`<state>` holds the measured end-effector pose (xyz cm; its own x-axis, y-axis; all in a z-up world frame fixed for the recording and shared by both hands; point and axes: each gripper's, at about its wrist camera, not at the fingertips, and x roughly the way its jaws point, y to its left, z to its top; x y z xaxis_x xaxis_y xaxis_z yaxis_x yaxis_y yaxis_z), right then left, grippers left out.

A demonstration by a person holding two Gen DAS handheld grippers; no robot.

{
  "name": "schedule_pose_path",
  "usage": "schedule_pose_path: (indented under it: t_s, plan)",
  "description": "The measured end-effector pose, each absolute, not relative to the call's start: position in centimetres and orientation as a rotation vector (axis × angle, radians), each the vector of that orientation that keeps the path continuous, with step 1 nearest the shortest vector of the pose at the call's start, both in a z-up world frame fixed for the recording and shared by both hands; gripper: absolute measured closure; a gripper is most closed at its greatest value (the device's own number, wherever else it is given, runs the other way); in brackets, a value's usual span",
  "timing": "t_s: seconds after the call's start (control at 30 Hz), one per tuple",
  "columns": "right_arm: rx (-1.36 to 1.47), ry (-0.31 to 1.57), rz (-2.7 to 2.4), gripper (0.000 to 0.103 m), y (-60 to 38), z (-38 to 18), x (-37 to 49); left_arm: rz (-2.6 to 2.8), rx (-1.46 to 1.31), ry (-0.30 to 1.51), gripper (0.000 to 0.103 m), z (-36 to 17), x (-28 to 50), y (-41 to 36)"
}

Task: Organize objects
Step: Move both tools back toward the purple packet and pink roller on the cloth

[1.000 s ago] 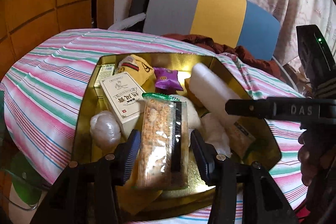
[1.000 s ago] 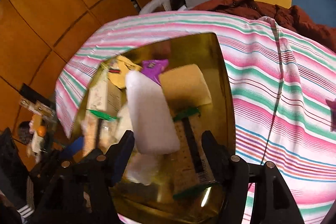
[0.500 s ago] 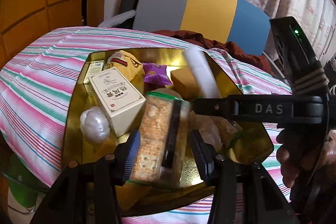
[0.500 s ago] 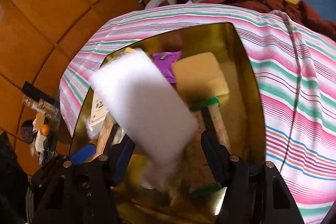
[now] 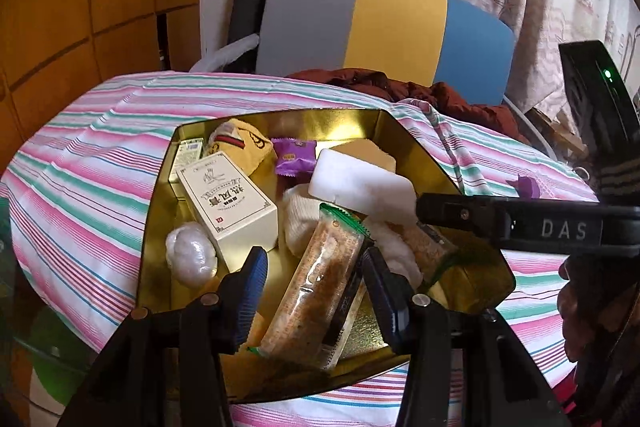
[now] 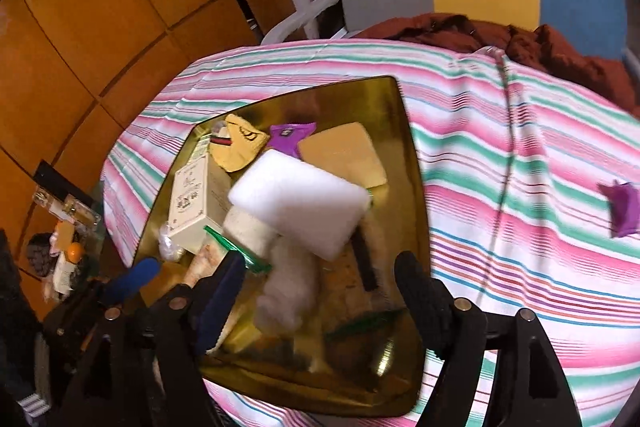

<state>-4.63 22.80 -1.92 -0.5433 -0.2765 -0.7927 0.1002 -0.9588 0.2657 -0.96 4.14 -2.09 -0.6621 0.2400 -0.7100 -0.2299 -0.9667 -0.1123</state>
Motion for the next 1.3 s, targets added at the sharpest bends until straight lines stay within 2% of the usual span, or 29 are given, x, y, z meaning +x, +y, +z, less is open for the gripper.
schedule_pose_path:
  t_s: [0.37, 0.97, 1.3]
  plan:
    - [1.355, -0.218, -2.712, 0.003, 26.1, -0.5, -2.0, 2.656, -1.044, 0.076, 0.053, 0.0, 0.1, 5.8]
    - [1.510, -0.250, -2.904, 0.001, 37.6, -0.2, -1.7, 2.524, -0.942, 0.211, 0.053, 1.8, 0.7, 12.0]
    - [1.711, -0.414, -2.985, 0.001, 48.2, -2.2, -1.7, 2.419, -0.931, 0.270, 0.053, 1.6, 0.5, 16.1]
